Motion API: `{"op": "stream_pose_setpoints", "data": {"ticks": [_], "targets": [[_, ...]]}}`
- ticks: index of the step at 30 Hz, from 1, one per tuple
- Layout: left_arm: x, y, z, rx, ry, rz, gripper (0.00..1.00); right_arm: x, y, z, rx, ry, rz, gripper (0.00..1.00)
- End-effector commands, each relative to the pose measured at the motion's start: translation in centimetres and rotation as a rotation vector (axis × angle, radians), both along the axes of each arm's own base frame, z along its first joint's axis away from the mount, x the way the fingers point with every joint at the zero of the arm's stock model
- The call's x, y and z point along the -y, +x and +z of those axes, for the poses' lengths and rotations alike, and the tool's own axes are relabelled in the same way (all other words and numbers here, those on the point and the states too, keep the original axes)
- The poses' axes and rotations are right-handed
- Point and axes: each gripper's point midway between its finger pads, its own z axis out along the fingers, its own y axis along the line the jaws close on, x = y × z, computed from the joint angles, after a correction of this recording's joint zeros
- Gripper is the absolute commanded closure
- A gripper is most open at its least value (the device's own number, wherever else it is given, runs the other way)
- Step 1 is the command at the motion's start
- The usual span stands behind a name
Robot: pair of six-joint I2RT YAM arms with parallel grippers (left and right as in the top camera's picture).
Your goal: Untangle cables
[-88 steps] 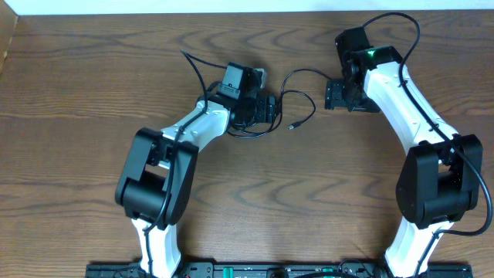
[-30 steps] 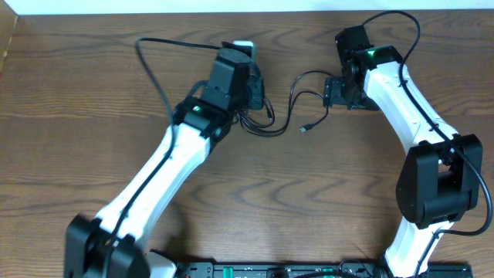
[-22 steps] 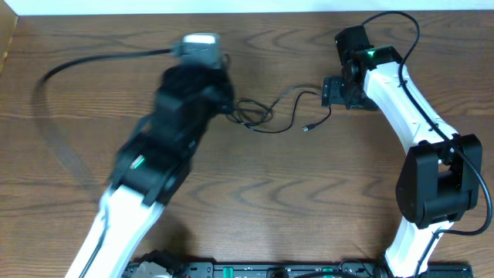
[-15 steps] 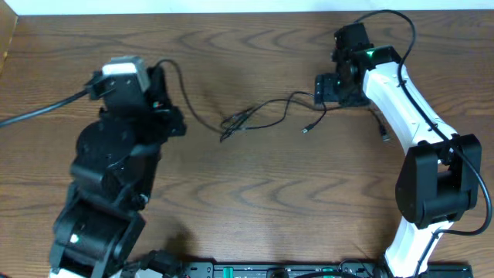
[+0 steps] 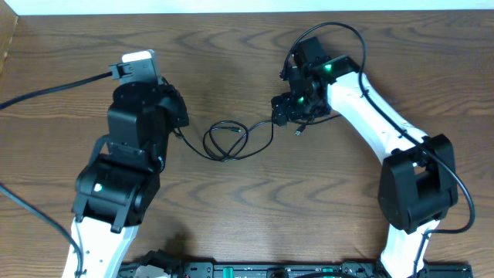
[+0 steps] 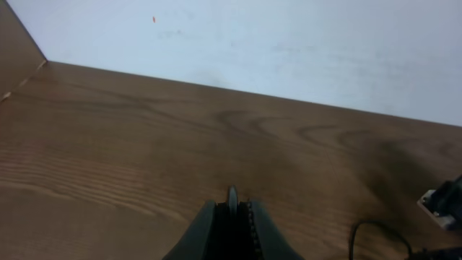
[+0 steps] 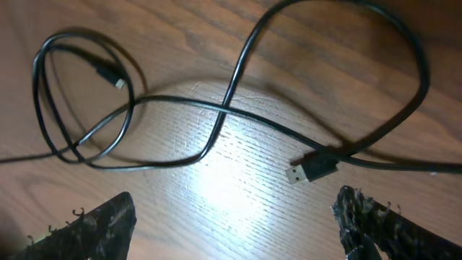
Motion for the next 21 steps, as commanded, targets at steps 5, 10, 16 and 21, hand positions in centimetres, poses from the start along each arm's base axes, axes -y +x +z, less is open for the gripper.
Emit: {"op": "stream_pose_setpoints", "data": {"ticks": [5,10,16,21], "targets": [[-0.2,0.3,1.0,0.039,-0.028,0.017,0.89,-3.3,-2.1,-3.3,-0.063,-0.045,0.001,0.16],[0.4,0.0,2.7,0.100,-0.063,-0.016,0.88,-5.8,-3.6,-4.2,-0.064,-0.050,0.060,0.17],[0.3,-1.0,4.7,0.170,-0.092,-0.028,0.89,-8.0,-4.8,-4.4,-0.074,-0.041,0.032,0.16],[0.0,-1.9,6.2,0.221,-0.108,-0.029,0.88,-9.2,-5.8,-4.4,-0.093,-0.039,-0.011,0.17]]}}
